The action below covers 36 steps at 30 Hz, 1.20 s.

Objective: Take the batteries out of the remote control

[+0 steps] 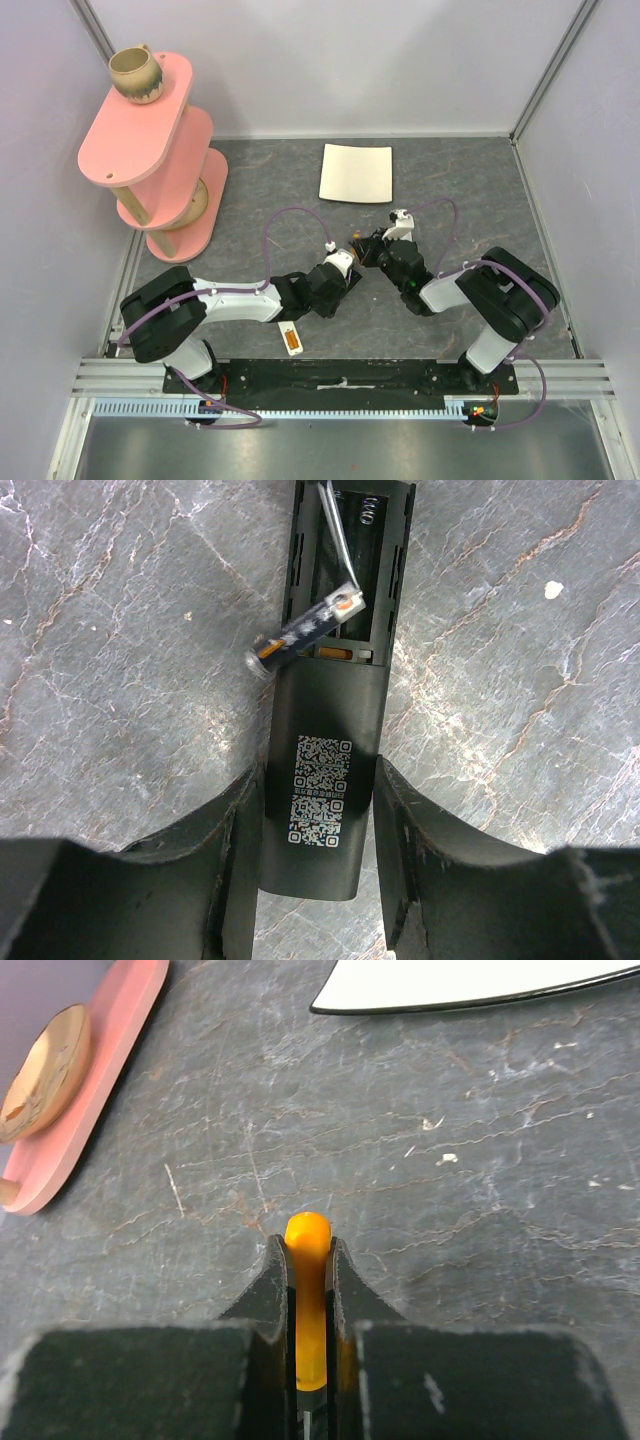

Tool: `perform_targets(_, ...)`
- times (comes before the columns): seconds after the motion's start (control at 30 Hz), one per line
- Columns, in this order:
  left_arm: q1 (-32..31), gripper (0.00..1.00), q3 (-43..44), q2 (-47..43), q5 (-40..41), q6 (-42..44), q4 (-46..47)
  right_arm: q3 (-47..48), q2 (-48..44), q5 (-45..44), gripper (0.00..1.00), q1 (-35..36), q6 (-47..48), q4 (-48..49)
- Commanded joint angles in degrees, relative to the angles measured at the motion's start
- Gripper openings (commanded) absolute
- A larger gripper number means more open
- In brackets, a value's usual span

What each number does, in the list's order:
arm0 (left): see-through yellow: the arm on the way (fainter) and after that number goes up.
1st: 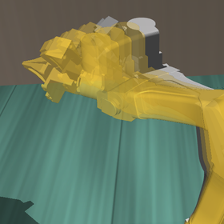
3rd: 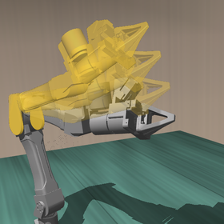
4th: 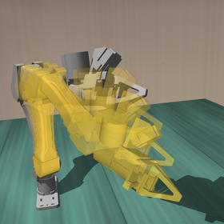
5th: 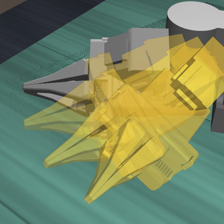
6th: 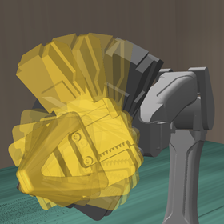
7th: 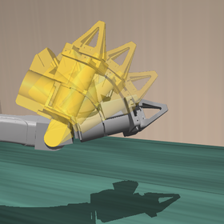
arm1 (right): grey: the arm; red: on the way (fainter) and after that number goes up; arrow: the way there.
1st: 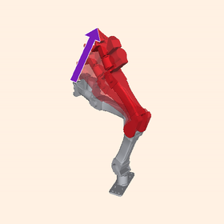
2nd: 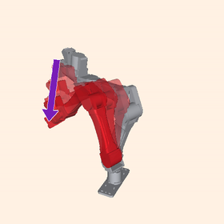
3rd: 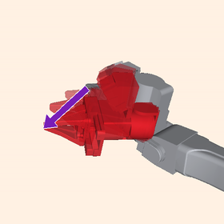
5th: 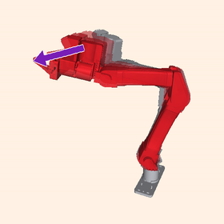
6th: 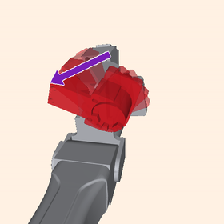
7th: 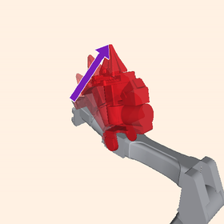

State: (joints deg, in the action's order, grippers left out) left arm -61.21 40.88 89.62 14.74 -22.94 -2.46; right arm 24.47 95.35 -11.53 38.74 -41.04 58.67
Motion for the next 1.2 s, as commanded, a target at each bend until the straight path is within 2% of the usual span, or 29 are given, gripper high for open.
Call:
perform_targets(0.0,0.13,0.02,-1.77,3.54,-2.61,-2.81,-4.05,0.23,1.15,3.97,0.00,0.11,-3.52,4.69)
perform_targets(0.33,0.13,0.02,-2.03,3.54,-2.61,-2.90,-3.96,0.40,1.33,5.99,0.00,0.72,-6.25,6.89)
perform_targets(0.53,0.21,0.02,-1.86,3.10,-2.70,-2.47,-3.78,-0.56,-3.14,3.63,0.00,0.63,-5.11,4.44)
perform_targets(0.7,3.10,0.02,-1.25,-0.93,-6.46,-0.71,-0.98,-1.79,-15.44,0.37,0.00,0.63,-2.39,-2.76)
perform_targets(0.97,9.08,0.02,2.97,-8.23,-9.82,4.30,-0.35,-3.02,-40.73,-7.01,0.00,0.63,2.71,-21.92)
perform_targets(1.17,17.25,0.02,4.47,-10.61,-11.31,7.20,-3.16,-3.99,-47.79,-8.33,0.00,0.63,4.12,-29.23)
